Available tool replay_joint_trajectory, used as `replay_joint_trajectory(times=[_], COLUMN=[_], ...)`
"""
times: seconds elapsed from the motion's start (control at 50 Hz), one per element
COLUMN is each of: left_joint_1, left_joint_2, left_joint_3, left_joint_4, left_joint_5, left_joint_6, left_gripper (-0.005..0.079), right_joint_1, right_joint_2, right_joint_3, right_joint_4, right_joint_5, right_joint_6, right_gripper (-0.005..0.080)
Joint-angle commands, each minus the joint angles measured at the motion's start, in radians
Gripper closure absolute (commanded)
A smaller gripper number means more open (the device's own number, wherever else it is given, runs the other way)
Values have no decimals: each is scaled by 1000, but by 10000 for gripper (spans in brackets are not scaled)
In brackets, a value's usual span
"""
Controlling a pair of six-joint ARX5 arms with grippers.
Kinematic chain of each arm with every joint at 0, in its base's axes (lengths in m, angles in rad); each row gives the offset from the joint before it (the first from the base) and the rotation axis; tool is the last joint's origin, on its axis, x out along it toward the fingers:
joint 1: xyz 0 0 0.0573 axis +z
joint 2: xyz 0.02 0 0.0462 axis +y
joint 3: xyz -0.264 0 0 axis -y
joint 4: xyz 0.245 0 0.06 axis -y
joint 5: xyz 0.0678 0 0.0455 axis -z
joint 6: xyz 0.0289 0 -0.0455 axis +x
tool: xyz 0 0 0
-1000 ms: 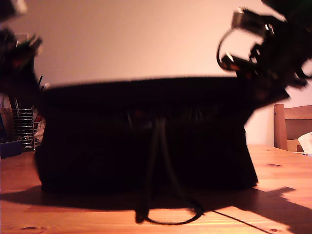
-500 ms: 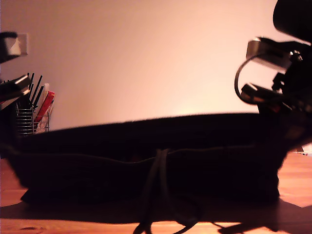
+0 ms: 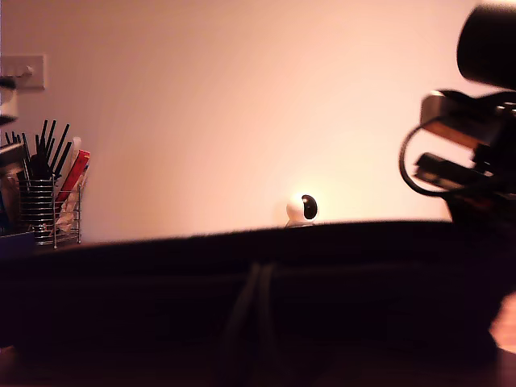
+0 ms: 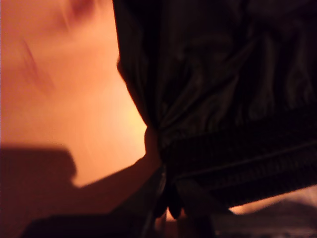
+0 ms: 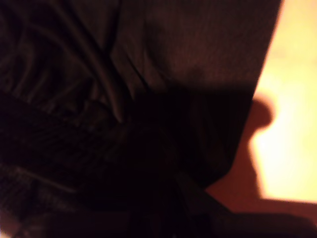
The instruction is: Fold the shorts in front of you. After folding it, place it to the right side.
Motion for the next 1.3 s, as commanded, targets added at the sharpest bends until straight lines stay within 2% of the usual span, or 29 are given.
replay_joint_trajectory(times=[0.0, 0.16, 0.32, 0.54, 0.66, 0.94, 1.1, 1.28], left_joint_1=[30, 30, 30, 8, -28, -149, -234, -247], left_joint_2=[5, 5, 5, 5, 3, -3, -50, -83], left_joint_3=[-35, 29, 97, 137, 139, 139, 144, 204], left_joint_4=[-30, -99, -246, -380, -473, -722, -742, -721], left_joint_5=[-35, 38, 84, 199, 251, 265, 330, 275], left_joint_6=[-5, -4, -4, -4, -2, 4, 3, -5], left_gripper=[765, 765, 765, 765, 765, 765, 765, 765], right_joint_1=[-16, -16, -15, 9, 45, 200, 283, 270], right_joint_2=[-14, -14, -14, -14, -18, -69, -132, -164], right_joint_3=[-18, 60, 148, 169, 169, 169, 169, 177], right_joint_4=[-78, -213, -330, -504, -553, -697, -757, -708], right_joint_5=[37, 26, -25, -89, -143, -218, -244, -200], right_joint_6=[19, 15, -16, -47, -60, -62, -37, -17], right_gripper=[765, 765, 765, 765, 765, 765, 765, 765])
